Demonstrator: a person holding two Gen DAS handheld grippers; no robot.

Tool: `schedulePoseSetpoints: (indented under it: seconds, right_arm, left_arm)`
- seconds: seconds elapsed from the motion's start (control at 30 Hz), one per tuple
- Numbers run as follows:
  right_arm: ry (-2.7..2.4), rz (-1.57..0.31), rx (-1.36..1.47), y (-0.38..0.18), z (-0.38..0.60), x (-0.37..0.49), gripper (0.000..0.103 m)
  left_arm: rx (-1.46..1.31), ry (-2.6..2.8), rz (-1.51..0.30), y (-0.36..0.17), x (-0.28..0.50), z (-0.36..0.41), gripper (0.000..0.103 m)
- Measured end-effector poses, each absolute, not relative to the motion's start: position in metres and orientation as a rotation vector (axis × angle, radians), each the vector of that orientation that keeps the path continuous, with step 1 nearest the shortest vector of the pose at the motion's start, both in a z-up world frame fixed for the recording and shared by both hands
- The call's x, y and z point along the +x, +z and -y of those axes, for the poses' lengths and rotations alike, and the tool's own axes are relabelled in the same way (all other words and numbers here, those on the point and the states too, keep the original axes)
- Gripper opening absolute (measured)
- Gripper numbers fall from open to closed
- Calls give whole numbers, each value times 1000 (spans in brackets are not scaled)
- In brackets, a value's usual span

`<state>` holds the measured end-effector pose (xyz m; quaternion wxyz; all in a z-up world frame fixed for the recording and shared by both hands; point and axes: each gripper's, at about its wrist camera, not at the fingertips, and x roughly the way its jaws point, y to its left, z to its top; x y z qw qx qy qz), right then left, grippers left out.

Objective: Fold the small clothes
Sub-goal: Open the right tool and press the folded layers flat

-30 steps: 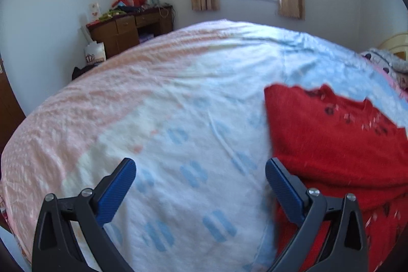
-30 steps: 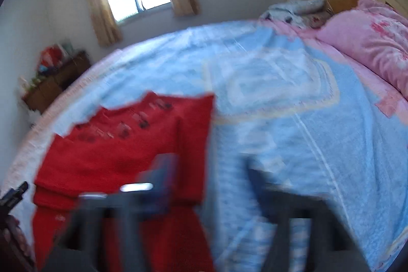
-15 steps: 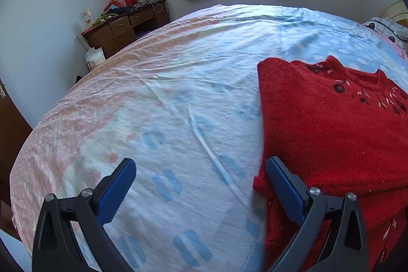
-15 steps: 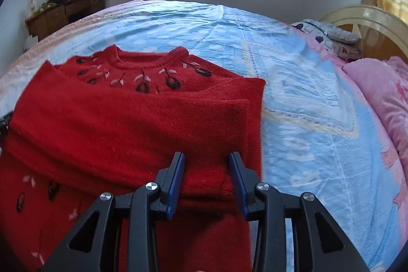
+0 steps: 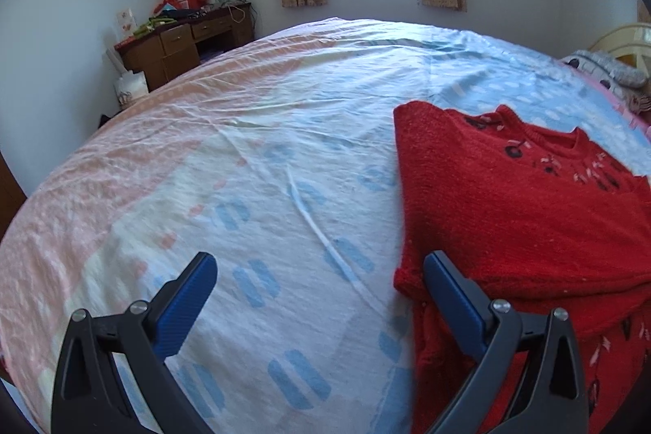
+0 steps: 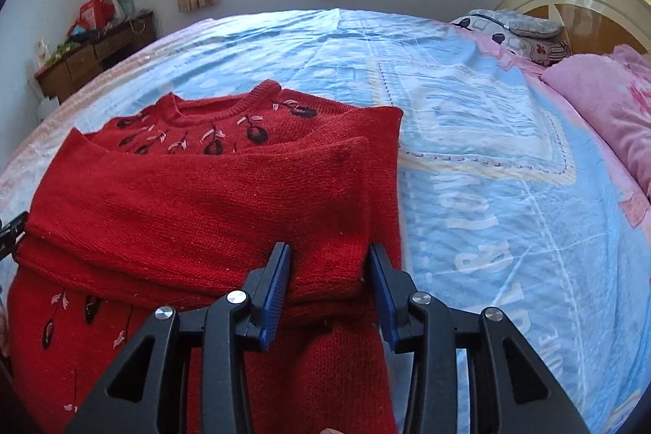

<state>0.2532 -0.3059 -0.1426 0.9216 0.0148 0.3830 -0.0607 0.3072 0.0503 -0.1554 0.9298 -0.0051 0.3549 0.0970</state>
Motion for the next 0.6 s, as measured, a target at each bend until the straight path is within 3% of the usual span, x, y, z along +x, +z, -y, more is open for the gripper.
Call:
schedulePoseSetpoints:
  seconds: [0.3,0.4,0.43,0.6]
  right_arm:
    - [-109,-772,71,-143,311,251,45]
    - [-128,-774,78,-144,313,249,58]
    - [-147,-784,98,-146,317,250,70]
    - [-110,-777,211,-149,333,245,71]
  left_arm:
    - [-25,161,-731,-154,304,-49,103]
    - [-10,155,-727,-154,302,-47,103]
    - [-5,153,-727,-154,301,-46,103]
    - [26,124,-737,-155,298,-40,103]
